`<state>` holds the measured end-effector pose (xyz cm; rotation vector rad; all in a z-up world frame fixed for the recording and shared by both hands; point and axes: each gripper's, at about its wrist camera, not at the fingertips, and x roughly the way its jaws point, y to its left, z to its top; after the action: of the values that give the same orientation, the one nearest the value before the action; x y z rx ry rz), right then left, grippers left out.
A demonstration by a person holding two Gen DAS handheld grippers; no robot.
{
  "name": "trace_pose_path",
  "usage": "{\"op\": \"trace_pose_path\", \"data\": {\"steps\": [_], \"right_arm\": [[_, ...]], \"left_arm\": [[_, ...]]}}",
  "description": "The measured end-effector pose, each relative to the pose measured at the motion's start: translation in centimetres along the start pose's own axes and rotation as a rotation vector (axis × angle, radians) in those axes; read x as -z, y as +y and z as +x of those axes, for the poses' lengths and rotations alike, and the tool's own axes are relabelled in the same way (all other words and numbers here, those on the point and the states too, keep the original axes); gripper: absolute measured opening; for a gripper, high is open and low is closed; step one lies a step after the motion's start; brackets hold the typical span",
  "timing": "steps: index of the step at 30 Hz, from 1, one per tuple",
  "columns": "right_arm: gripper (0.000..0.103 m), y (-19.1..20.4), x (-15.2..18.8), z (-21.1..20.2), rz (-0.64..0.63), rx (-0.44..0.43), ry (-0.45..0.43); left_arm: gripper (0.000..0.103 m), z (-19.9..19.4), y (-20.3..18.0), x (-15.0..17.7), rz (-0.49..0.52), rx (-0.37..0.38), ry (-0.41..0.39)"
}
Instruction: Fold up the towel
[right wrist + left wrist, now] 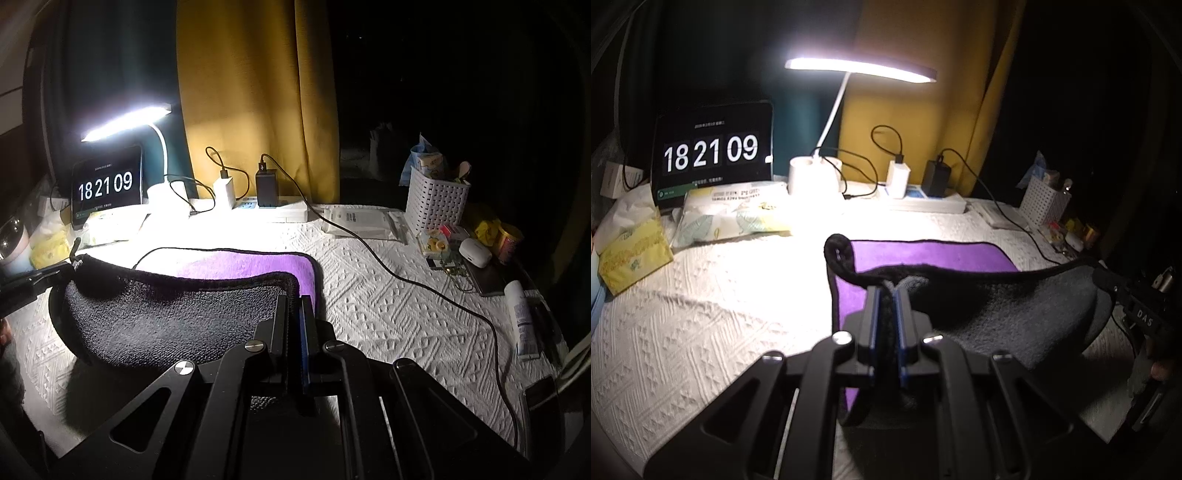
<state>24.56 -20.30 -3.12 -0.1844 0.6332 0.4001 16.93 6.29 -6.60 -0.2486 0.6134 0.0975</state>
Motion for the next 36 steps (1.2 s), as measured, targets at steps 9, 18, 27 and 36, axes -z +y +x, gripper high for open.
{"op": "trace_pose_path", "data": {"steps": [9,18,27,36], "right_arm": [[0.005,-0.2,-1.2,1.0,-0.002,-0.001,-0.006],[0.005,-0.4,-2.7,2.4,-0.006,0.001,-0.015],[0.005,-0.5,-4.0,3.9,-0.031,0.009,-0.019],[0.005,-0.5,-5.0,6.1,-0.041,0.011,-0.020]], "left_arm": [[0.008,0.9,0.2,-1.0,-0.002,0.003,-0.014],[0.008,1.9,0.4,-2.2,0.006,-0.004,-0.033],[0.008,3.2,1.0,-3.3,-0.006,-0.012,-0.047],[0.008,4.7,1.4,-4.5,0.002,-0.026,-0.050]]}}
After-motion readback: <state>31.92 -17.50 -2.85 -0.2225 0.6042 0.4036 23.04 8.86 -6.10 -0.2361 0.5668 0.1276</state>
